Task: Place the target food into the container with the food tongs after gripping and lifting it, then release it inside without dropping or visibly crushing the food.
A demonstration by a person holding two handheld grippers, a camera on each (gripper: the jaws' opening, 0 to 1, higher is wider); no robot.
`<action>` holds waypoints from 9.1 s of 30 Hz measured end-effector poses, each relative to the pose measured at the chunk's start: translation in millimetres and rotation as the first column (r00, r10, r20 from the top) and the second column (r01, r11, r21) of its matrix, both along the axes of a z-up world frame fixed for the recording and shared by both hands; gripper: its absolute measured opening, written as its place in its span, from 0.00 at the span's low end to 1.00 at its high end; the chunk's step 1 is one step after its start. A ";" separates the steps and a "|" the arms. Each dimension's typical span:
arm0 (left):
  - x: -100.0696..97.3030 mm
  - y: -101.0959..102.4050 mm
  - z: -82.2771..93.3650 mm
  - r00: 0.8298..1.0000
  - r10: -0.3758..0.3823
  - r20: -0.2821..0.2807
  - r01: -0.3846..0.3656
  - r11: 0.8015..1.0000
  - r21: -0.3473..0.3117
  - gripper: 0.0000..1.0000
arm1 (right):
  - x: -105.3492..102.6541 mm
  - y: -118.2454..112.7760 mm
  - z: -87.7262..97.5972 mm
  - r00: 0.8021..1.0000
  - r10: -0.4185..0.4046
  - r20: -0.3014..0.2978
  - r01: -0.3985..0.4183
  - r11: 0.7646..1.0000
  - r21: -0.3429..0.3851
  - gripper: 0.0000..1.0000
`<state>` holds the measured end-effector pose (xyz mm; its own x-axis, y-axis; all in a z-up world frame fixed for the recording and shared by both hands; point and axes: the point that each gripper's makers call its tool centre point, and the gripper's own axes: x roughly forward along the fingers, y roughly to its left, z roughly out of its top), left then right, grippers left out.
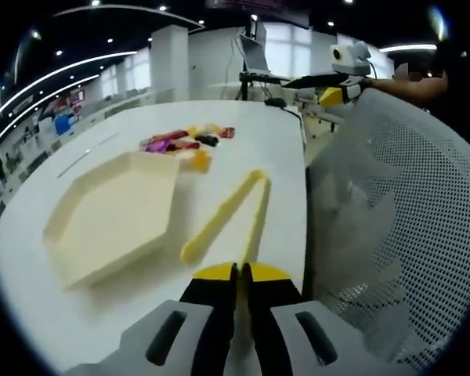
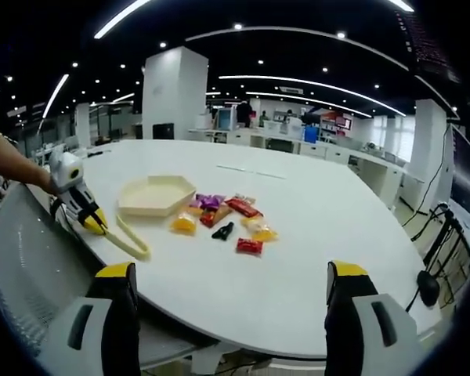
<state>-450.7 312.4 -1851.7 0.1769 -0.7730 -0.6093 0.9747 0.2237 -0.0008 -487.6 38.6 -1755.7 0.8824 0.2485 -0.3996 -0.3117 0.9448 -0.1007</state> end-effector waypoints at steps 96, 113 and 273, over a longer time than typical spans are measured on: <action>-107.2 -38.5 301.8 0.986 -0.137 -0.100 0.049 0.793 -0.607 0.00 | -42.1 254.1 231.0 0.560 0.709 0.428 -0.771 0.259 0.582 0.69; -111.9 -36.9 310.1 0.961 -0.194 -0.197 0.035 0.792 -0.610 0.00 | -50.5 256.7 228.6 0.523 0.744 0.414 -0.806 0.274 0.526 0.53; -17.9 106.3 96.8 0.772 0.633 0.054 -0.583 0.739 -0.339 0.91 | 142.5 70.3 -44.6 0.905 -0.064 -0.420 0.106 0.991 0.079 0.26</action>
